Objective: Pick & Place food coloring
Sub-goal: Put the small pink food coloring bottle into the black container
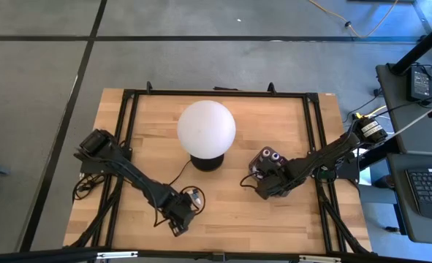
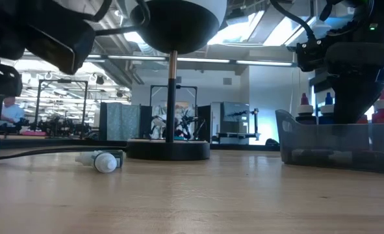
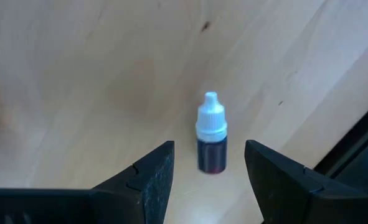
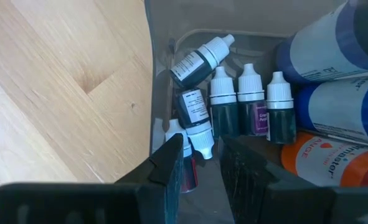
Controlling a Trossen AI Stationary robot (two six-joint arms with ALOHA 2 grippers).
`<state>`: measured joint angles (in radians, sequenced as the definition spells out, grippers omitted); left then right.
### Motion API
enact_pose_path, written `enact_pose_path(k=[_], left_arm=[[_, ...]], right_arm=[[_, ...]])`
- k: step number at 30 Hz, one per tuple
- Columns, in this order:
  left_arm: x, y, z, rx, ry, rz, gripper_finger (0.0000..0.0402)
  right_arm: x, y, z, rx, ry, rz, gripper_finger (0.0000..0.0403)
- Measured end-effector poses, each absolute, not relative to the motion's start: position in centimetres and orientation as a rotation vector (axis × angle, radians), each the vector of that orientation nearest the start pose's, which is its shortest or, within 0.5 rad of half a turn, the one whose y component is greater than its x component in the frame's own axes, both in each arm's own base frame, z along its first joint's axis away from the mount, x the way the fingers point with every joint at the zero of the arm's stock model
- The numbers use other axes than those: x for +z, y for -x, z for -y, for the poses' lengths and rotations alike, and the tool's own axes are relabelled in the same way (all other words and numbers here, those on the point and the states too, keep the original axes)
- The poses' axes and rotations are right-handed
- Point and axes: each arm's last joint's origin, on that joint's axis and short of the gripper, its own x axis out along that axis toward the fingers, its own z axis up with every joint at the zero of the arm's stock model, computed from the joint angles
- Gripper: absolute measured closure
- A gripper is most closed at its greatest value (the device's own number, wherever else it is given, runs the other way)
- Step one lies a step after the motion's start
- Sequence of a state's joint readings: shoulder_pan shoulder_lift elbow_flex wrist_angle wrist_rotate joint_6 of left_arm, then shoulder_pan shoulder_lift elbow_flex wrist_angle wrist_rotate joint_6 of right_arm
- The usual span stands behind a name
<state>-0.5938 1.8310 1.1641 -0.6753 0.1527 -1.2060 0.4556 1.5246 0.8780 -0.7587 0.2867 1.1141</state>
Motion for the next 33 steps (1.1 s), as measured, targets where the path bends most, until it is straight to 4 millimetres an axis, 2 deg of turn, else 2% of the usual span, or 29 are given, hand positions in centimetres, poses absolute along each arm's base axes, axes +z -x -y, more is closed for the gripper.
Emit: enact_pose_path(k=[7,14,24,33], left_arm=[[15.2,-28.1,19.4,0.259,0.656,-1.497,0.0211],[15.1,-28.2,19.2,0.319,0.601,-1.416,0.0211],[14.4,-27.7,19.1,0.376,0.711,-1.451,0.021],[14.4,-27.5,19.1,0.372,0.734,-1.487,0.0213]], right_arm=[[17.3,-23.3,-10.5,-0.572,-0.441,-1.183,0.0297],[17.3,-23.3,-10.5,-0.575,-0.437,-1.178,0.0297],[17.3,-23.3,-10.5,-0.577,-0.436,-1.177,0.0297],[17.3,-23.3,-10.5,-0.576,-0.436,-1.177,0.0297]])
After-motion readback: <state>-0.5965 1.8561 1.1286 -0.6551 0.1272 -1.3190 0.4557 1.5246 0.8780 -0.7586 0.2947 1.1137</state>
